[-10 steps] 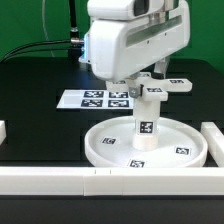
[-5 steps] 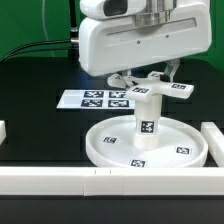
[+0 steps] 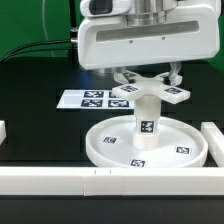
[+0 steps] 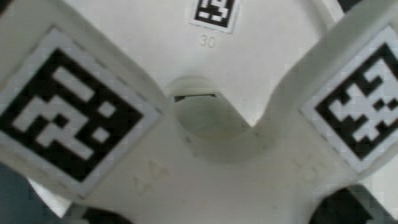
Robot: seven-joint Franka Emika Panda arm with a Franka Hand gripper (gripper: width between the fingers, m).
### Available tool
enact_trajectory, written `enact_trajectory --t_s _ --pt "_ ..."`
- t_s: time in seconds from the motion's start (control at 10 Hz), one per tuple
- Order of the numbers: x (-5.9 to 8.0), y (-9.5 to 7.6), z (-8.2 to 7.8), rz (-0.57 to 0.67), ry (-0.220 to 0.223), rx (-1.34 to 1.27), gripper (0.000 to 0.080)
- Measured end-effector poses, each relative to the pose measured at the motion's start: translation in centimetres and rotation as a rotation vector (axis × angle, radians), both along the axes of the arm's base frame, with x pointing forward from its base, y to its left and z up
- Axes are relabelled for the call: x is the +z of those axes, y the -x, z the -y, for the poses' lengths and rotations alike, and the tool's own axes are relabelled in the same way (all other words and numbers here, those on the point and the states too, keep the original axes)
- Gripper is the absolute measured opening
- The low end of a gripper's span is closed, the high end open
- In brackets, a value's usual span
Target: Assemble round table
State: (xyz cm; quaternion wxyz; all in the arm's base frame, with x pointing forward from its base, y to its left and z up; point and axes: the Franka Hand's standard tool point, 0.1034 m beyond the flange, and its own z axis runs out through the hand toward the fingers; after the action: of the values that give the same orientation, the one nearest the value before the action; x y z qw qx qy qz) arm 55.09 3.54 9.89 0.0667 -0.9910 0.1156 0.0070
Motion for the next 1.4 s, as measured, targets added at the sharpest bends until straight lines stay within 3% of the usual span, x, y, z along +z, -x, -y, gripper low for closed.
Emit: enact_trajectory --t_s 0.2,0.9,1.4 --pt "-0.02 -0.03 0.11 -0.006 -0.037 -0.287 0.0452" --pt "0.11 -0.28 -0.17 -0.061 -0.056 -0.782 0.0452" --pt "0.1 -0.28 -0.13 -0.058 -0.146 -1.367 0.0452"
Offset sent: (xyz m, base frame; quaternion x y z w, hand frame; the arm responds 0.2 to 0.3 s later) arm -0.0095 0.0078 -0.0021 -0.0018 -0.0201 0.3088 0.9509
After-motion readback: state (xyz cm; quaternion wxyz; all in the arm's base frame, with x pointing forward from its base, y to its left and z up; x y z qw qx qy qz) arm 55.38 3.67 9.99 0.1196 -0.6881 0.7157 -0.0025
